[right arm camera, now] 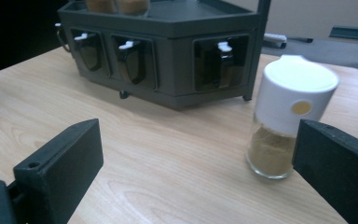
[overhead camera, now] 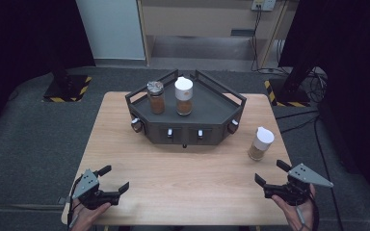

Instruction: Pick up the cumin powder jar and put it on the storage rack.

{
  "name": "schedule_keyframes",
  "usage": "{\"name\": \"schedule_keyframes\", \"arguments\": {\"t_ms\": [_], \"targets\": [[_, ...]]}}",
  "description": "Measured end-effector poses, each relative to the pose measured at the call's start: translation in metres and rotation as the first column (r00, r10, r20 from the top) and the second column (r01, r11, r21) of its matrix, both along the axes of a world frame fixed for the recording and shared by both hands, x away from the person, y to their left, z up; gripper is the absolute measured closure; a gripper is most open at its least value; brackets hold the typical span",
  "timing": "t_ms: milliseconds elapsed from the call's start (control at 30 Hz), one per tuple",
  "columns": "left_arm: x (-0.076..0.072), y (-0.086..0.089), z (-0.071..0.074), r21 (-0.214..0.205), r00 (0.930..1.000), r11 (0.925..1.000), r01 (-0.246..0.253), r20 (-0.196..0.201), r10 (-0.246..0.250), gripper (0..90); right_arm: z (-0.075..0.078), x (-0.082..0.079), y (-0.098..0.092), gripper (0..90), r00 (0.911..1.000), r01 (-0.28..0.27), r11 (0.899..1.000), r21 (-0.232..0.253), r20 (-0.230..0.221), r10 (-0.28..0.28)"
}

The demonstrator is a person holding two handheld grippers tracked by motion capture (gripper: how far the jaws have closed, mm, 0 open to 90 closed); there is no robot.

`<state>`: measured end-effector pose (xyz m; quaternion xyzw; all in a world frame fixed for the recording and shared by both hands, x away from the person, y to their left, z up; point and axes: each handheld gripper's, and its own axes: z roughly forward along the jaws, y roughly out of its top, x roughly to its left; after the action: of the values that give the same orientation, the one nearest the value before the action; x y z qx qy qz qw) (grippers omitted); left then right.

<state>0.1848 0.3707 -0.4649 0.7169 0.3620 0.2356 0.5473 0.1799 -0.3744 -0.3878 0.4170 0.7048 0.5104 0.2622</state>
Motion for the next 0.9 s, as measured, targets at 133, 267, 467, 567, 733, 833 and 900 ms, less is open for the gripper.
{"name": "schedule_keyframes", "arguments": {"t_ms": [133,267,467,567,733,833,900], "targets": [[0.0,0.0,0.0,0.002,1.0,1.0,0.001,-0.002,-0.001,3.2,0.008,0.004,-0.003,2.6,0.9998,0.018,1.0,0.001,-0.002,-0.018],[0.0,0.0,0.0,0.003,1.0,1.0,0.002,-0.003,-0.002,3.2,0.016,0.011,-0.003,2.6,0.9995,0.031,1.0,-0.003,0.008,-0.031],[0.001,-0.001,0.0,0.004,1.0,1.0,0.006,-0.005,-0.006,3.3,0.024,0.03,-0.002,2.8,0.9988,0.049,0.999,-0.013,-0.009,-0.049],[0.001,-0.001,0.0,0.005,1.0,1.0,0.007,-0.005,-0.007,3.3,0.026,0.038,-0.001,3.1,0.998,0.061,0.998,-0.013,-0.013,-0.061],[0.001,-0.001,0.0,0.005,1.0,1.0,0.006,-0.005,-0.006,3.3,0.027,0.055,0.002,3.1,0.9959,0.083,0.996,-0.032,-0.034,-0.084],[0.001,-0.001,0.0,0.004,1.0,1.0,0.006,-0.006,-0.006,3.3,0.024,0.064,0.001,3.1,0.9939,0.098,0.995,-0.024,-0.047,-0.099],[0.001,-0.001,0.0,0.005,1.0,1.0,0.007,-0.006,-0.007,3.3,0.022,0.071,0.002,3.2,0.9923,0.108,0.994,-0.023,-0.058,-0.109]]}}
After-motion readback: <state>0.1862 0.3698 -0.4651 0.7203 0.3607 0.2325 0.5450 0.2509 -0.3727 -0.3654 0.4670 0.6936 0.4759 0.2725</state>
